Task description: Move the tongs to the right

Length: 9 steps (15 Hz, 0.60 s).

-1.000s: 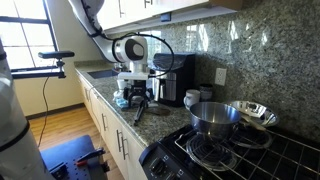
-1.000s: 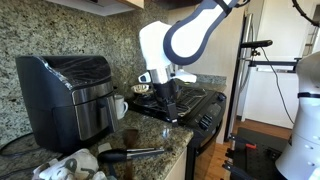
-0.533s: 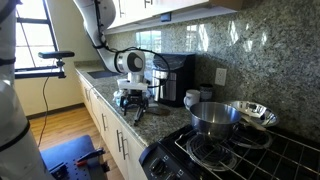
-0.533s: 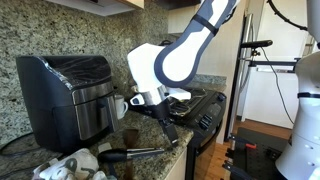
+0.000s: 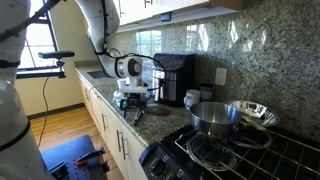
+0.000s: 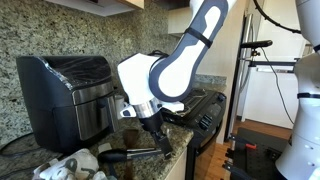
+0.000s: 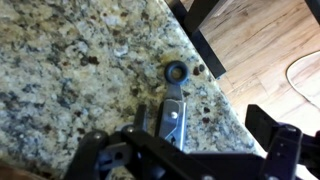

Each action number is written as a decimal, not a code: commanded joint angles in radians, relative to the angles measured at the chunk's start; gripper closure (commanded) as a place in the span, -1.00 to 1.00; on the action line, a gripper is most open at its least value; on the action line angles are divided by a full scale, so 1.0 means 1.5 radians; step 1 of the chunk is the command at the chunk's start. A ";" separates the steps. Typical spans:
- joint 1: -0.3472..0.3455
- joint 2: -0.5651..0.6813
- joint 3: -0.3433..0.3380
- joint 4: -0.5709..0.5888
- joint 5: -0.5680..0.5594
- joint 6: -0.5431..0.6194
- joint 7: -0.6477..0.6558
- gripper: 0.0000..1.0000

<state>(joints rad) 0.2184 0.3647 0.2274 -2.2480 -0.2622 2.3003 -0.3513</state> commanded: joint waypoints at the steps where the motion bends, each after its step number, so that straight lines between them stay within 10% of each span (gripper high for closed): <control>1: -0.002 0.023 0.000 0.018 -0.012 0.032 -0.009 -1.00; 9: -0.003 0.034 0.001 0.027 -0.009 0.065 -0.010 -1.00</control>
<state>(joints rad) 0.2179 0.4106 0.2270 -2.2180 -0.2645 2.3797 -0.3514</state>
